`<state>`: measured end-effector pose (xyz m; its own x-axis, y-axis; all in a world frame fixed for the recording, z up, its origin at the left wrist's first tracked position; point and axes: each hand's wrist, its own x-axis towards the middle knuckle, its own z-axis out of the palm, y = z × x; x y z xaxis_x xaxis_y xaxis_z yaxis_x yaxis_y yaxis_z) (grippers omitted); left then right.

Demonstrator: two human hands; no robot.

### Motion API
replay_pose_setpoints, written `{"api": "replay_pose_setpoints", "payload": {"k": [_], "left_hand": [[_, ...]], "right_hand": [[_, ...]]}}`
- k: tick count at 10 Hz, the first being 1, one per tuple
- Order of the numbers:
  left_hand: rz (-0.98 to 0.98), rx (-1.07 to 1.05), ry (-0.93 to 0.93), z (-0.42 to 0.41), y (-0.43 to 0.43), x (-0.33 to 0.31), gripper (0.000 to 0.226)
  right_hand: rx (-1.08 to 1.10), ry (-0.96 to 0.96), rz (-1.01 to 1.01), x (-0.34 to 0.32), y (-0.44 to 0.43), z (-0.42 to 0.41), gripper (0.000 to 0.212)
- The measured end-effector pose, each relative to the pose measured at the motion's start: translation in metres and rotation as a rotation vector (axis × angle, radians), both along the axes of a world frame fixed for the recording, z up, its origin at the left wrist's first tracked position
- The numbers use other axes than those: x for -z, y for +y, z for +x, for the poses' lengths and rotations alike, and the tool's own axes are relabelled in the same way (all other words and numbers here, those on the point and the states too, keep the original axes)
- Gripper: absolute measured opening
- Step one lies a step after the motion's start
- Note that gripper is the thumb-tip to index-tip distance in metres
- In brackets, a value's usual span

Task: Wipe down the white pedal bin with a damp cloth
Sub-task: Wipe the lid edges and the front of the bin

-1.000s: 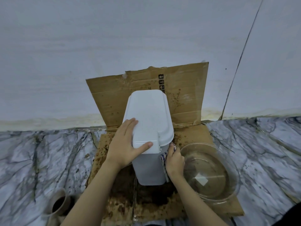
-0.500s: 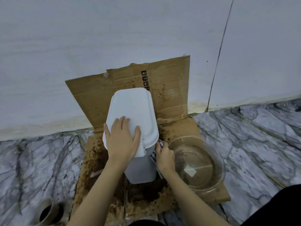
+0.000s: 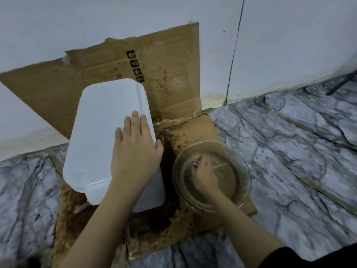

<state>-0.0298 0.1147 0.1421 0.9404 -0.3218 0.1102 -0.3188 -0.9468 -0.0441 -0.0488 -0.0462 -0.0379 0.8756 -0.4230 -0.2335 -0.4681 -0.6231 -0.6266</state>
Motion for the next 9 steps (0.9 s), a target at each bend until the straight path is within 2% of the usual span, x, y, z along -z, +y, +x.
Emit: {"api": "replay_pose_setpoints", "payload": {"k": [2, 3, 5, 7, 8, 9], "left_hand": [[-0.023, 0.011, -0.008, 0.000, -0.001, 0.005, 0.068], [-0.034, 0.010, -0.015, 0.000, -0.002, 0.008, 0.068], [-0.076, 0.008, 0.004, 0.001, -0.003, 0.011, 0.069], [-0.079, -0.002, 0.034, -0.002, -0.005, 0.008, 0.068], [-0.059, -0.027, 0.050, -0.001, -0.005, 0.007, 0.067], [-0.082, -0.024, 0.096, -0.004, -0.006, -0.001, 0.067]], "right_hand": [[-0.132, 0.216, -0.131, 0.041, -0.017, -0.003, 0.044], [-0.123, 0.242, -0.171, 0.054, -0.019, -0.005, 0.041], [-0.158, 0.312, -0.257, 0.065, -0.023, -0.001, 0.057], [-0.126, 0.271, -0.402, 0.045, -0.022, -0.007, 0.032], [-0.135, 0.242, -0.398, 0.023, -0.022, -0.017, 0.031], [-0.153, 0.297, -0.290, 0.004, -0.021, -0.041, 0.027]]}}
